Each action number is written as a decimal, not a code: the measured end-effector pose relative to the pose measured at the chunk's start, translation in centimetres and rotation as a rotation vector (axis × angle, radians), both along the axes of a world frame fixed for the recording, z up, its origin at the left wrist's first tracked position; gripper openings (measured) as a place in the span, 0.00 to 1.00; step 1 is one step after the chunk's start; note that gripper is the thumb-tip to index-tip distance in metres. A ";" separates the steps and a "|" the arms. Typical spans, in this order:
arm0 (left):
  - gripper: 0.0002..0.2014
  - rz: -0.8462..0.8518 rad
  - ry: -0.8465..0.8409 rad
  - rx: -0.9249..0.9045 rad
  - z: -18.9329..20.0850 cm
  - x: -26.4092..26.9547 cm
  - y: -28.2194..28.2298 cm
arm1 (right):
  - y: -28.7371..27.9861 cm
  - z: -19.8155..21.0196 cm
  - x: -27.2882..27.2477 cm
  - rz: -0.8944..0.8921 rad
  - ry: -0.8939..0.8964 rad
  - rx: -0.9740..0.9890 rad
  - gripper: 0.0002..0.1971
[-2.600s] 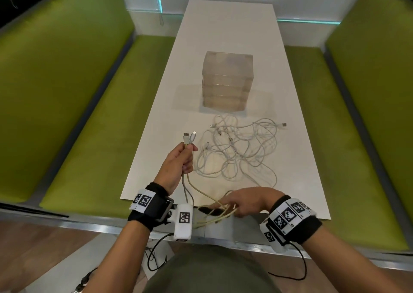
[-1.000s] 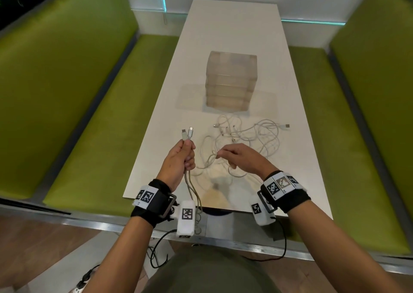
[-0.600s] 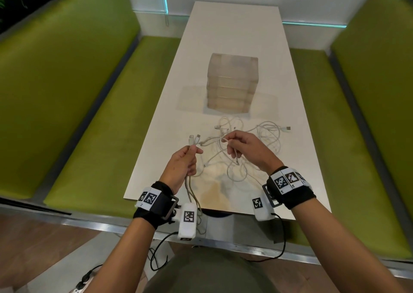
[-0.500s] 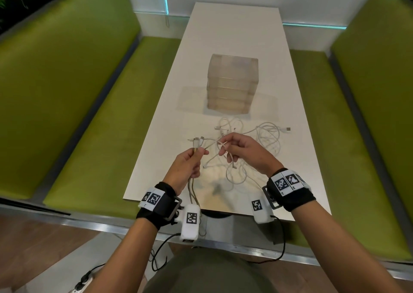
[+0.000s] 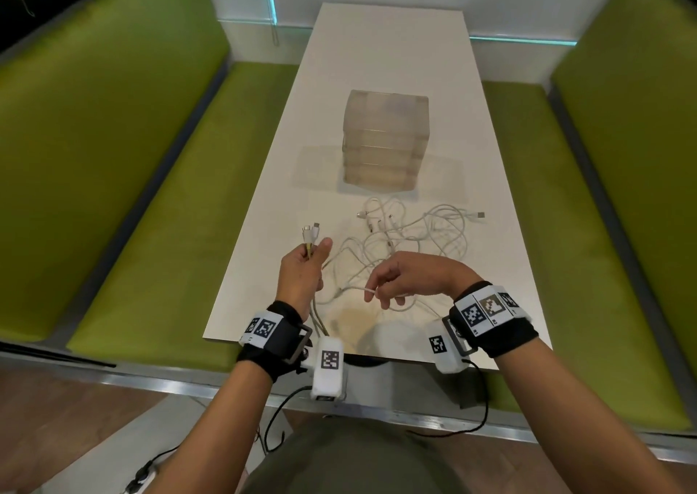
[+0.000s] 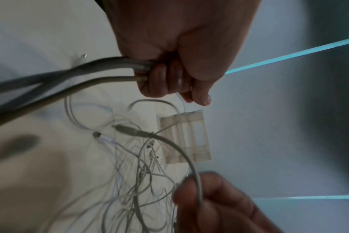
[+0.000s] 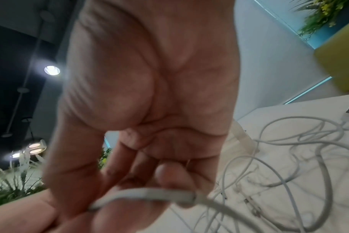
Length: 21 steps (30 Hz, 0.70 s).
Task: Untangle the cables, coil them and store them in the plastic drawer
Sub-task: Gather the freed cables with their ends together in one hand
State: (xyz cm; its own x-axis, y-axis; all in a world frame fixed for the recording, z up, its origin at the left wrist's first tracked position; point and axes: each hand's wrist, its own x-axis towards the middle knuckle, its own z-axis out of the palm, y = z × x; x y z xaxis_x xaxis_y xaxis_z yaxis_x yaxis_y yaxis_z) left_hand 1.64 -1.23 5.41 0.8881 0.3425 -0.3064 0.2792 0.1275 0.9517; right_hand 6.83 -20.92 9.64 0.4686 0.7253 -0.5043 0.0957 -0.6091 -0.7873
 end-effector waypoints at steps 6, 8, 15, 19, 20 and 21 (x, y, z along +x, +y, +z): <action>0.10 0.062 0.013 -0.175 -0.2 0.0 0.6 | -0.8 0.4 -0.4 -0.138 0.077 0.278 0.07; 0.11 0.036 -0.015 -0.228 -0.1 -0.1 0.2 | -0.4 0.0 -0.5 -0.263 0.036 0.333 0.06; 0.14 -0.077 -0.096 -0.262 0.4 -0.5 -1.3 | 2.4 -1.7 -1.9 -0.311 -0.156 0.279 0.10; 0.13 -0.085 -0.126 -0.398 0.3 -0.7 -0.9 | 3.1 -2.3 -2.0 -0.331 -0.284 0.164 0.09; 0.13 -0.093 -0.129 -0.426 0.4 -0.7 -0.8 | 3.2 -2.5 -2.2 -0.319 -0.324 0.153 0.10; 0.13 -0.102 -0.131 -0.444 0.4 -0.7 -0.8 | 3.3 -2.6 -2.4 -0.311 -0.356 0.158 0.10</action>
